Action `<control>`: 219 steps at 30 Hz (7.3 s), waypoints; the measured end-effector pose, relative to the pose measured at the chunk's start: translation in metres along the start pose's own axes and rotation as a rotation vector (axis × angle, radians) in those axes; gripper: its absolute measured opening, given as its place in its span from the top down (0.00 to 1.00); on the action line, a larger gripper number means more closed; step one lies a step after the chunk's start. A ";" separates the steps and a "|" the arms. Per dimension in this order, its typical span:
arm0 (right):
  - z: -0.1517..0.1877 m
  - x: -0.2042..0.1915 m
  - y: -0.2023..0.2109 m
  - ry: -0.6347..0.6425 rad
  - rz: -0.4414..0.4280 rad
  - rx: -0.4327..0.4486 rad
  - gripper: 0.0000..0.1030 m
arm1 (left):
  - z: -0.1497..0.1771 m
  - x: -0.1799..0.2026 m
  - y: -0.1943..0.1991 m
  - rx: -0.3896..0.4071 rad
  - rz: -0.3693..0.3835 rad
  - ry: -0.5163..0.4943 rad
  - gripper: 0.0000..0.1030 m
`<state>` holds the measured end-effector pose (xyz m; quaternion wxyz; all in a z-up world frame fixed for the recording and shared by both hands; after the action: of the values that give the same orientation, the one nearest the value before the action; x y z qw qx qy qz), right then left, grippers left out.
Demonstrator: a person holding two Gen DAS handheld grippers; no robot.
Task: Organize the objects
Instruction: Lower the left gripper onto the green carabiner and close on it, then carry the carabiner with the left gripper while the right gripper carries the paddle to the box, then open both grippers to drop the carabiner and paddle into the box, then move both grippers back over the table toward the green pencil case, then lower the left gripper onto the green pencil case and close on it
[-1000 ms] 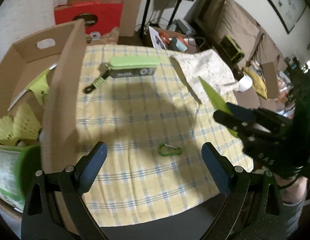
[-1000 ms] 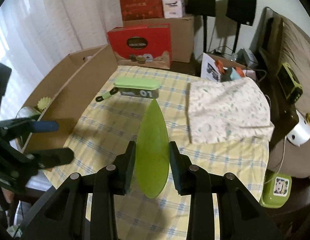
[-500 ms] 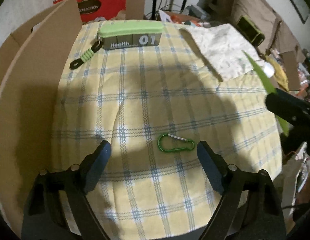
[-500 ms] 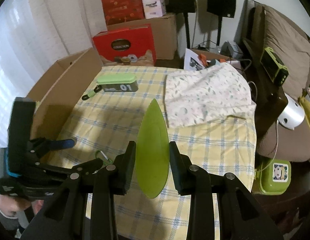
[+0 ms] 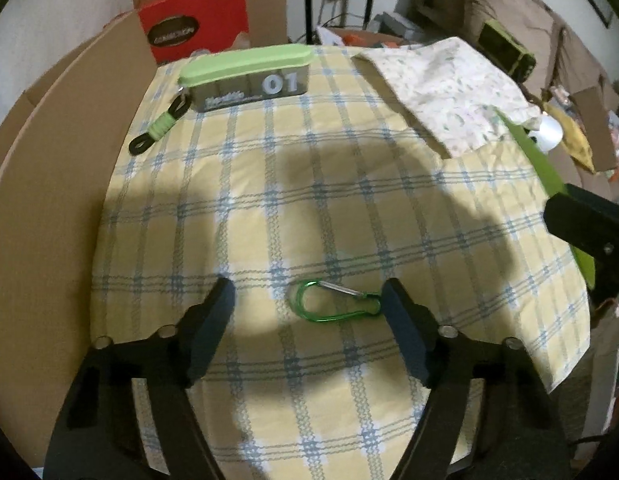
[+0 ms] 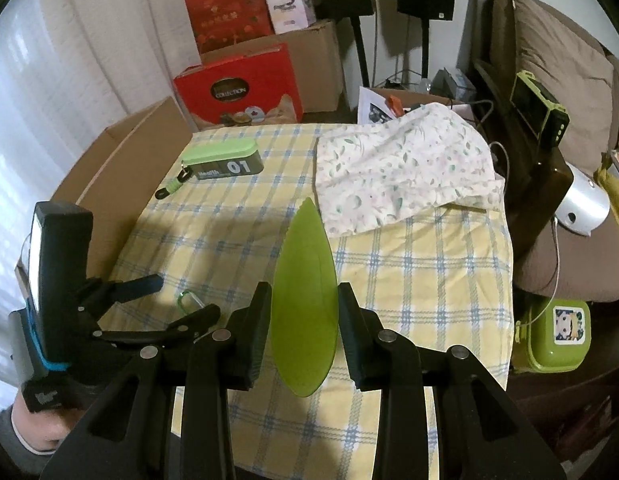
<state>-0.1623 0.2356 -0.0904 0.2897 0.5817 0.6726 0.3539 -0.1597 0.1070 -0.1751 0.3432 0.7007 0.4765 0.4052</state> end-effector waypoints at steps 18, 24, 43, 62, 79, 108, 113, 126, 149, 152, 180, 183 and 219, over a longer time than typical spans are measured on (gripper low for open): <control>0.003 -0.006 0.000 -0.005 -0.018 -0.004 0.68 | -0.023 -0.017 0.015 -0.012 0.198 0.134 0.73; 0.000 -0.009 0.002 0.001 -0.021 0.002 0.68 | -0.035 -0.016 0.034 0.012 0.229 0.147 0.73; -0.049 -0.040 0.014 -0.017 -0.045 0.042 0.68 | -0.060 -0.038 0.096 0.168 0.108 0.113 0.73; -0.090 -0.096 0.020 0.036 -0.083 0.067 0.68 | -0.074 -0.080 0.130 0.254 0.034 0.141 0.73; -0.123 -0.184 0.014 0.130 -0.150 0.090 0.68 | -0.077 -0.163 0.168 0.305 -0.058 0.231 0.73; -0.129 -0.314 -0.061 0.235 -0.247 -0.029 0.68 | -0.060 -0.280 0.127 0.177 -0.074 0.354 0.74; -0.123 -0.321 -0.069 0.256 -0.237 -0.045 0.66 | -0.054 -0.292 0.122 0.166 -0.068 0.395 0.73; -0.133 -0.308 -0.038 0.233 -0.225 0.021 0.56 | -0.053 -0.291 0.151 0.239 -0.061 0.421 0.48; -0.129 -0.206 -0.006 0.122 -0.083 0.081 0.23 | -0.063 -0.225 0.173 0.307 -0.061 0.345 0.07; -0.127 -0.191 -0.006 0.112 -0.049 0.077 0.22 | -0.067 -0.216 0.172 0.306 -0.047 0.343 0.03; -0.108 -0.050 0.007 0.018 0.079 0.087 0.02 | -0.099 -0.088 0.123 0.249 -0.002 0.067 0.00; -0.106 -0.027 0.004 -0.008 0.103 0.082 0.02 | -0.104 -0.080 0.111 0.235 0.019 0.054 0.00; -0.058 0.118 -0.078 -0.323 0.133 -0.086 0.20 | -0.128 -0.030 -0.003 0.051 0.118 -0.056 0.02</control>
<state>-0.2718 0.3382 -0.1175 0.3944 0.6615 0.5615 0.3026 -0.2818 0.0917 -0.1292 0.3138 0.7473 0.4347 0.3926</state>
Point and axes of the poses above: each gripper's, at about its wrist camera, not at the fingertips, and y roughly against the way its jaws point, x to its right, z to its underside, the point moved 5 cm from there along -y, roughly the way its jaws point, and after that the axes turned 13 degrees about z, right-handed, at the moved point
